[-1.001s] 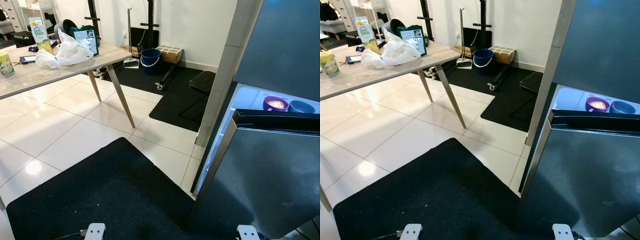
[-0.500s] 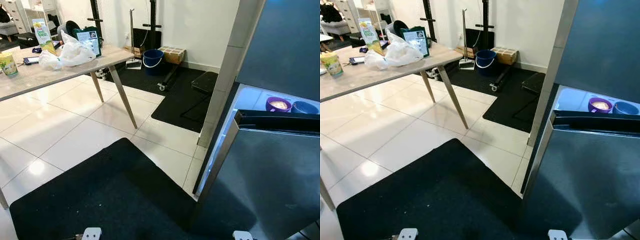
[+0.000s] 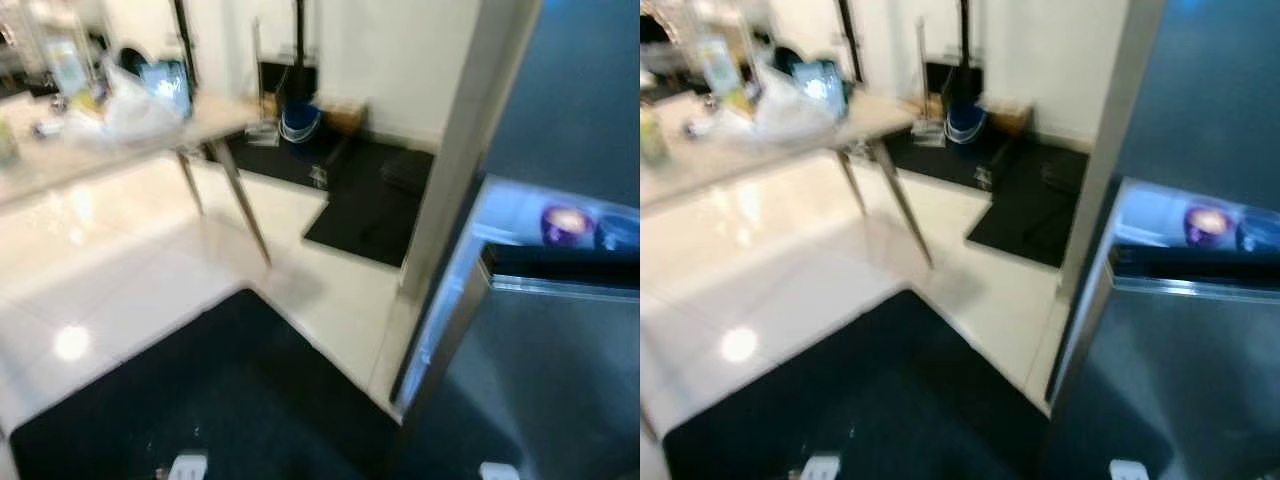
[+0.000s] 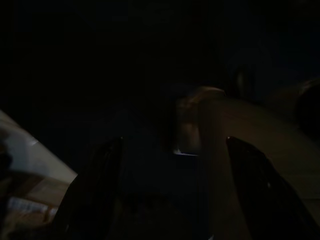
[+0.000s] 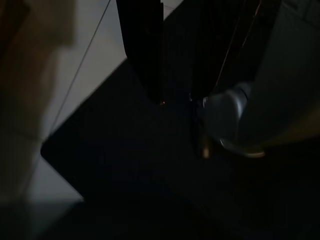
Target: Restocking fridge
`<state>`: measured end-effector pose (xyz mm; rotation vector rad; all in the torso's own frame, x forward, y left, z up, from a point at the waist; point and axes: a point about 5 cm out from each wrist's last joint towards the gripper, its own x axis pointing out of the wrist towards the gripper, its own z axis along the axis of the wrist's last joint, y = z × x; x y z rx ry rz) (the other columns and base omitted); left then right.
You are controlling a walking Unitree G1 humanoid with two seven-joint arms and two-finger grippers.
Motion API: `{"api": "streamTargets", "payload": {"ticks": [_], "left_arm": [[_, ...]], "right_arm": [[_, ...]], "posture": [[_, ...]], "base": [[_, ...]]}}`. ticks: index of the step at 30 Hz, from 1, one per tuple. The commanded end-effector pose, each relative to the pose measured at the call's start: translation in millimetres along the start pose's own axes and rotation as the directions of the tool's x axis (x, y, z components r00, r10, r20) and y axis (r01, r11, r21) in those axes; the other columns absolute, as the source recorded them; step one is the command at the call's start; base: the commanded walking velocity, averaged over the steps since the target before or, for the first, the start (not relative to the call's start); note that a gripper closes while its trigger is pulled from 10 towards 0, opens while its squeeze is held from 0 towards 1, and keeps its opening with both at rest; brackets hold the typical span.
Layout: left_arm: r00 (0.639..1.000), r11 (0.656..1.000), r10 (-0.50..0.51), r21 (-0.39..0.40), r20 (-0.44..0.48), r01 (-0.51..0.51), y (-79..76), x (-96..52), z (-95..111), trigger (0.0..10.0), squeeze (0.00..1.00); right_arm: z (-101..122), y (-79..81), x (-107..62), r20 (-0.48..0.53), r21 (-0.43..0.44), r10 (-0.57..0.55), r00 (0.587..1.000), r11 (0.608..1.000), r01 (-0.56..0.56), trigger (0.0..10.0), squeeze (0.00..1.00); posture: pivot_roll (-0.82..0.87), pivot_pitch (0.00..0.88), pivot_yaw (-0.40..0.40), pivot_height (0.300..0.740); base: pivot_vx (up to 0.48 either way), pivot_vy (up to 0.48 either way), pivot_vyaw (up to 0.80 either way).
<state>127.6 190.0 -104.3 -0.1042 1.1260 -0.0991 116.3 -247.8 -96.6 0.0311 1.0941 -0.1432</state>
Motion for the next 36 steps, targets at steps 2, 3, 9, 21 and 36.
{"api": "streamTargets", "payload": {"ticks": [2,3,9,21,36], "left_arm": [[1.0,1.0,0.007,-0.001,-0.026,-0.007,2.9,-1.7,-7,10.0,0.0],[1.0,1.0,0.007,-0.002,-0.028,-0.007,3.2,-1.9,-8,10.0,0.0],[1.0,0.999,0.019,-0.031,-0.02,-0.02,4.6,-2.5,-10,10.0,0.0],[1.0,0.999,0.019,-0.03,-0.018,-0.019,6.8,-3.0,-8,10.0,0.0],[1.0,1.0,0.009,-0.02,-0.022,-0.009,3.9,-2.2,-9,10.0,0.0]], "right_arm": [[-1,2.7,0.4,0.001,0.028,-0.002,1.0,1.0,0.002,10.0,0.0],[-1,2.3,0.3,-0.004,0.036,-0.005,1.0,0.999,0.005,10.0,0.0],[-4,-0.3,-0.3,-0.017,0.047,-0.025,1.0,0.999,0.026,10.0,0.0],[21,-15.8,-1.1,0.126,0.254,-0.089,0.988,0.966,0.055,10.0,0.0],[112,-48.8,-13.6,0.484,0.464,-0.158,0.861,0.88,-0.099,10.0,0.0]], "posture": [[0.04,0.0,-0.007,0.74],[0.04,0.0,-0.007,0.74],[0.04,0.0,-0.008,0.74],[0.05,0.0,-0.006,0.74],[0.04,0.0,-0.009,0.74]], "base": [[0.262,0.0,0.0],[0.266,0.0,-0.79],[0.133,0.0,-0.79],[0.0,0.0,-0.07],[0.0,0.0,0.0]]}}
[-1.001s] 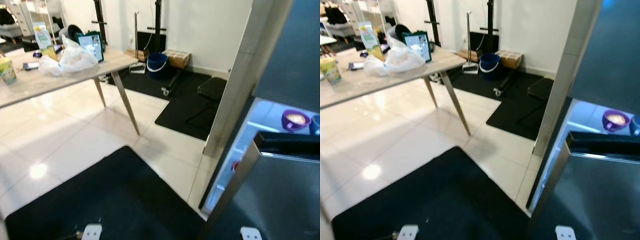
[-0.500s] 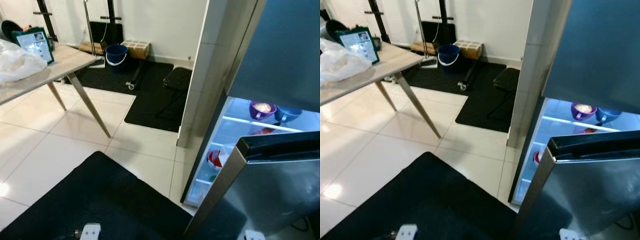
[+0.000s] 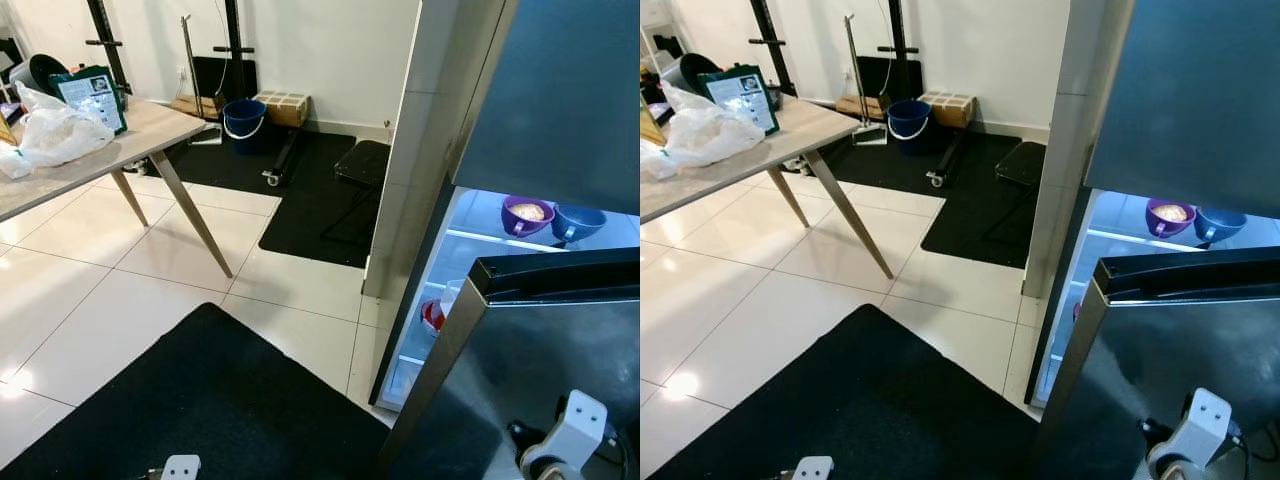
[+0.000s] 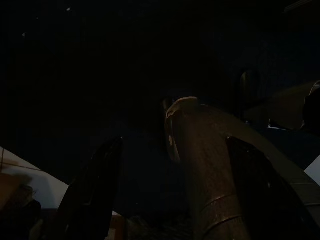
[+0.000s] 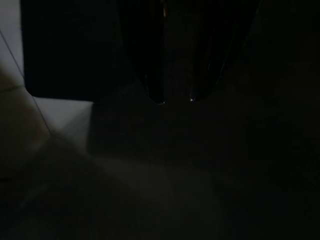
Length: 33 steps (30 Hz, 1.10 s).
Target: Restocking fridge
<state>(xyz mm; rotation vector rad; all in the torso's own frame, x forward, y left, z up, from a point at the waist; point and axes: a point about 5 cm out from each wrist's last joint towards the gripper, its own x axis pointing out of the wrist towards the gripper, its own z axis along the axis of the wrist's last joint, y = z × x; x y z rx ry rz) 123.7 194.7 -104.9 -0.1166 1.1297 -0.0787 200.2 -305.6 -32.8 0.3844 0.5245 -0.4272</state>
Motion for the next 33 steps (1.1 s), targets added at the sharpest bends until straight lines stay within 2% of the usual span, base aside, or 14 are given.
{"api": "streamTargets", "payload": {"ticks": [1,2,5,14,20,23,26,29,30,31,33], "left_arm": [[1.0,1.0,-0.003,0.0,-0.022,0.003,-1.3,-0.3,-6,10.0,0.0],[1.0,1.0,-0.003,0.0,-0.022,0.003,-1.3,-0.3,-6,10.0,0.0],[1.0,1.0,-0.008,0.001,-0.024,0.008,-2.6,-0.1,-6,10.0,0.0],[1.0,1.0,-0.005,0.005,-0.026,0.005,0.0,-0.8,-6,10.0,0.0],[1.0,1.0,-0.008,0.005,-0.026,0.008,-0.3,-0.9,-7,10.0,0.0],[1.0,1.0,-0.008,0.005,-0.027,0.008,-0.5,-0.9,-7,10.0,0.0],[0.999,1.0,-0.011,0.005,-0.032,0.012,-0.8,-1.2,-10,10.0,0.0],[0.999,1.0,-0.012,0.006,-0.034,0.012,-0.4,-1.5,-10,10.0,0.0],[0.999,1.0,-0.01,0.006,-0.035,0.011,0.3,-1.8,-11,10.0,0.0],[0.999,1.0,-0.01,0.006,-0.035,0.011,0.3,-1.8,-11,10.0,0.0],[0.999,1.0,-0.01,0.007,-0.035,0.01,0.9,-1.9,-11,10.0,0.0]], "right_arm": [[7,4.7,2.4,0.038,0.032,0.032,0.999,0.999,-0.033,10.0,0.0],[7,4.7,2.4,0.038,0.032,0.032,0.999,0.999,-0.033,10.0,0.0],[23,19.3,8.5,0.102,0.036,0.123,0.987,0.991,-0.128,10.0,0.0],[43,37.5,14.7,0.168,0.026,0.233,0.958,0.97,-0.24,10.0,0.0],[55,60.5,19.0,0.187,-0.036,0.34,0.921,0.94,-0.34,10.0,0.0],[58,66.3,20.0,0.195,-0.051,0.363,0.911,0.932,-0.36,10.0,0.0],[71,84.5,22.9,0.22,-0.097,0.419,0.881,0.908,-0.408,10.0,0.0],[78,92.6,24.0,0.234,-0.114,0.44,0.867,0.898,-0.424,10.0,0.0],[86,101.6,24.9,0.248,-0.135,0.461,0.852,0.887,-0.441,10.0,0.0],[86,101.6,24.9,0.248,-0.135,0.461,0.852,0.887,-0.441,10.0,0.0],[93,112.9,25.8,0.259,-0.16,0.486,0.835,0.874,-0.459,10.0,0.0]], "posture": [[0.04,0.0,-0.009,0.74],[0.04,0.0,-0.009,0.74],[0.04,0.0,-0.009,0.74],[0.04,0.0,-0.005,0.74],[0.05,0.0,-0.005,0.74],[0.05,0.0,-0.005,0.74],[0.05,0.0,-0.001,0.74],[0.05,0.0,-0.001,0.74],[0.05,0.0,-0.001,0.74],[0.05,0.0,-0.001,0.74],[0.06,0.0,0.002,0.74]], "base": [[0.0,0.0,0.0],[0.0,0.0,0.0],[0.0,0.0,0.0],[0.0,0.0,0.0],[0.0,0.0,0.0],[0.0,0.0,0.0],[0.0,0.0,0.0],[0.0,0.0,0.0],[0.0,0.0,0.0],[0.0,0.0,0.0],[0.0,0.0,0.0]]}}
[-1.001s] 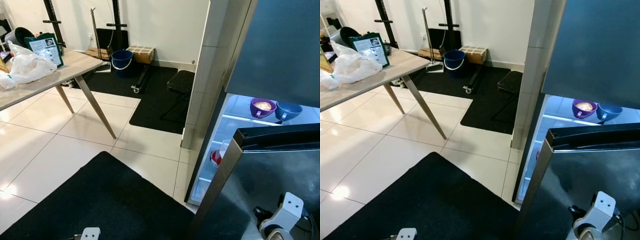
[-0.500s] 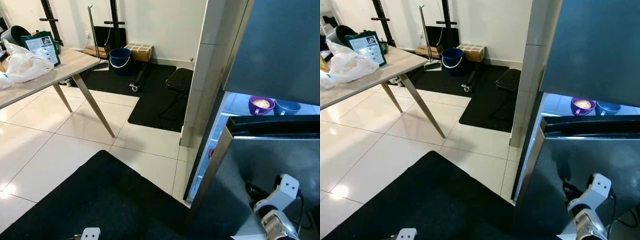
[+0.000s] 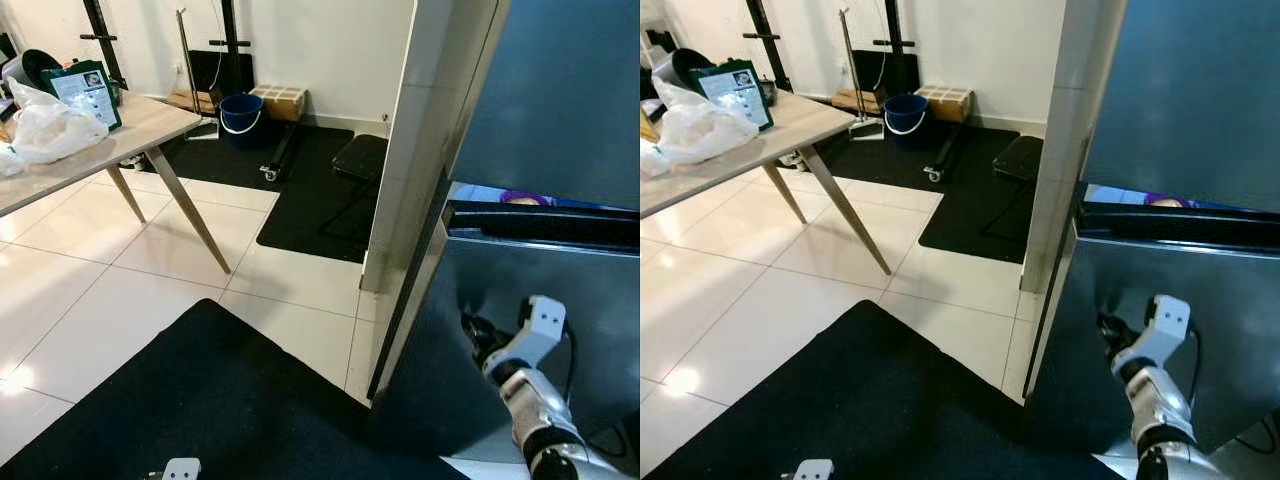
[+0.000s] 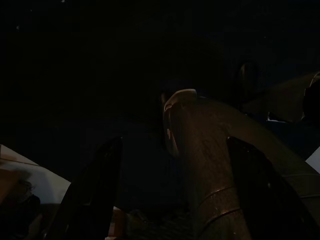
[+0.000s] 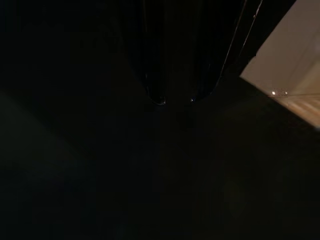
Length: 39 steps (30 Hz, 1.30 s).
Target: Restocking fridge
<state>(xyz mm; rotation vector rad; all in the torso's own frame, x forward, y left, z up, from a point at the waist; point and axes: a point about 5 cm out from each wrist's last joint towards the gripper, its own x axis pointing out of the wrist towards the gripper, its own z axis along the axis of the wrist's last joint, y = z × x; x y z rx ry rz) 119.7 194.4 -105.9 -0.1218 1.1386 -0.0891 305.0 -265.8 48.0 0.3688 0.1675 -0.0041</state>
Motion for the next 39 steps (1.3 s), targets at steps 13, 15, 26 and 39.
{"api": "streamTargets", "payload": {"ticks": [13,15,26,39], "left_arm": [[1.0,1.0,-0.001,0.004,-0.02,0.001,0.1,-0.8,-6,10.0,0.0],[1.0,1.0,-0.003,0.003,-0.019,0.003,-0.3,-0.7,-6,10.0,0.0],[1.0,1.0,0.006,-0.003,-0.018,-0.006,3.2,-2.1,-8,10.0,0.0],[0.999,1.0,0.014,-0.005,-0.047,-0.015,10.5,-8.0,-26,10.0,0.0]], "right_arm": [[18,28.8,22.4,0.035,-0.055,0.081,0.996,0.995,-0.079,10.0,0.0],[20,31.3,24.2,0.038,-0.057,0.084,0.996,0.995,-0.081,10.0,0.0],[35,44.8,36.5,0.059,-0.074,0.092,0.994,0.993,-0.088,10.0,0.0],[46,45.6,40.3,0.078,-0.094,0.086,0.993,0.992,-0.079,10.0,0.0]], "posture": [[0.07,0.0,-0.004,0.74],[0.07,0.0,-0.004,0.74],[0.1,0.0,-0.014,0.74],[0.12,0.0,-0.009,0.74]], "base": [[0.0,0.0,0.0],[0.0,0.0,0.0],[0.0,0.0,0.0],[0.0,0.0,0.0]]}}
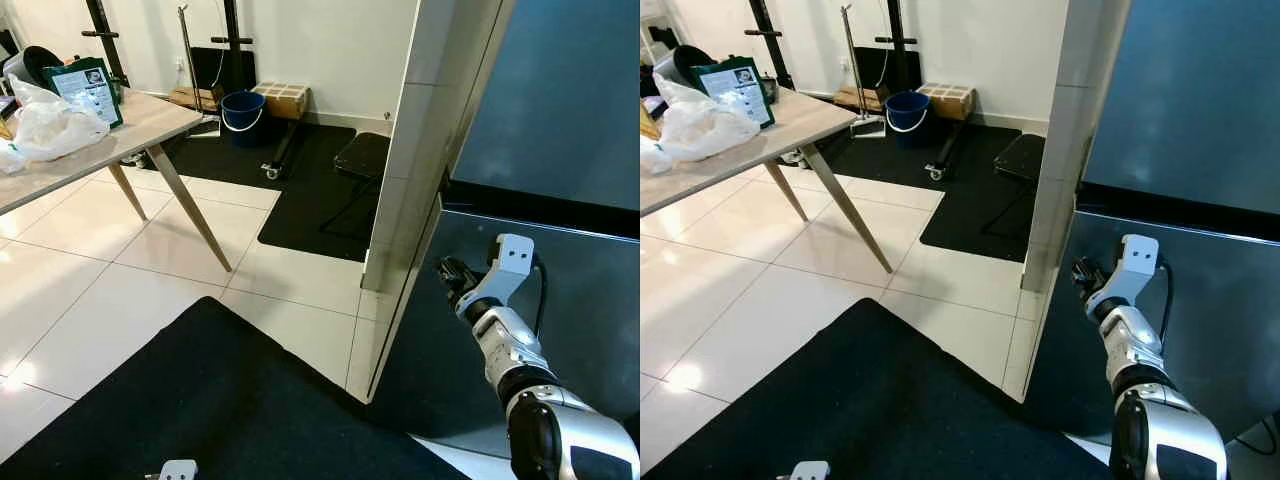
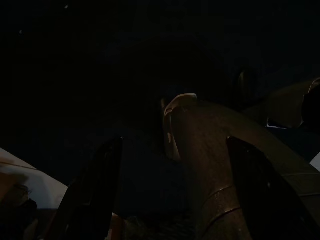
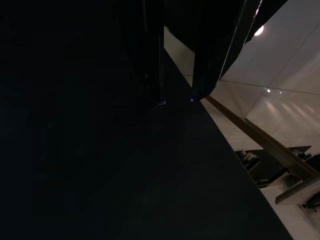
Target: Restocking fridge
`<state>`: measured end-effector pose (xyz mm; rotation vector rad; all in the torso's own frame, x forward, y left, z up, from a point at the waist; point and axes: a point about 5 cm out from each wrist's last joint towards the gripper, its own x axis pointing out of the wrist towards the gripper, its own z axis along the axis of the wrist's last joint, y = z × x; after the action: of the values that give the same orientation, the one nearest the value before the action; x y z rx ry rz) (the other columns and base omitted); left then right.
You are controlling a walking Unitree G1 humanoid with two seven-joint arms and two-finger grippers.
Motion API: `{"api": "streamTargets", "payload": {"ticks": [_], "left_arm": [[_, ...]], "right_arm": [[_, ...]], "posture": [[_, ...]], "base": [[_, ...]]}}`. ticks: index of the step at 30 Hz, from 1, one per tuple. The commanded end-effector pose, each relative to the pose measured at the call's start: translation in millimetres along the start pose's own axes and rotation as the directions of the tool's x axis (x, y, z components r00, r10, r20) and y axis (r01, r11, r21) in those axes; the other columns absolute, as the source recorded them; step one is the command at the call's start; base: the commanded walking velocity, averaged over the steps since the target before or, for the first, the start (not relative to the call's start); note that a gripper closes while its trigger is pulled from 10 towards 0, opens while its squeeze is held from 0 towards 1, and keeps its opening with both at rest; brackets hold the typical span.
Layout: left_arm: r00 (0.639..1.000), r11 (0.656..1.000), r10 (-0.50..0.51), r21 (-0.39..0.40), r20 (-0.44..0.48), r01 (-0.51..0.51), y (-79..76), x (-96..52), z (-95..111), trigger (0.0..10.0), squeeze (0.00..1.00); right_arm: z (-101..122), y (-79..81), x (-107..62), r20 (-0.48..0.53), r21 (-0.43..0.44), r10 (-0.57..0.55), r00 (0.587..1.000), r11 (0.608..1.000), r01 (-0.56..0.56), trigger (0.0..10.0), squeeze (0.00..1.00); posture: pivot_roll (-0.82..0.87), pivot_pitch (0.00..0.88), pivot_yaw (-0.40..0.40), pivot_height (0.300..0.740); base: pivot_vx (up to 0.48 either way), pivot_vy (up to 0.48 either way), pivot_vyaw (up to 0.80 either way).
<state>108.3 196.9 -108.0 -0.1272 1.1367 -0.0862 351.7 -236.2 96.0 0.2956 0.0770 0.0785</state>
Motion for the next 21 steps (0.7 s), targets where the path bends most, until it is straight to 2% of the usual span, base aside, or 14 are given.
{"api": "streamTargets", "payload": {"ticks": [1,10,21], "left_arm": [[0.999,1.0,0.015,0.0,-0.049,-0.015,7.9,-4.8,-15,10.0,0.0],[0.998,1.0,0.011,0.004,-0.056,-0.011,12.9,-9.6,-25,10.0,0.0],[0.999,1.0,0.009,0.016,-0.048,-0.008,16.8,-11.5,-25,10.0,0.0]], "right_arm": [[5,-1.4,1.6,0.007,-0.011,-0.008,1.0,1.0,0.009,10.0,0.0],[10,1.0,4.4,0.027,-0.016,-0.003,1.0,1.0,0.004,10.0,0.0],[16,0.3,6.0,0.043,-0.016,-0.007,0.999,1.0,0.008,10.0,0.0]], "posture": [[0.12,0.0,-0.009,0.74],[0.14,0.07,0.003,0.74],[0.15,0.097,0.006,0.74]], "base": [[0.0,0.0,0.0],[0.0,0.0,0.0],[0.0,0.0,0.0]]}}
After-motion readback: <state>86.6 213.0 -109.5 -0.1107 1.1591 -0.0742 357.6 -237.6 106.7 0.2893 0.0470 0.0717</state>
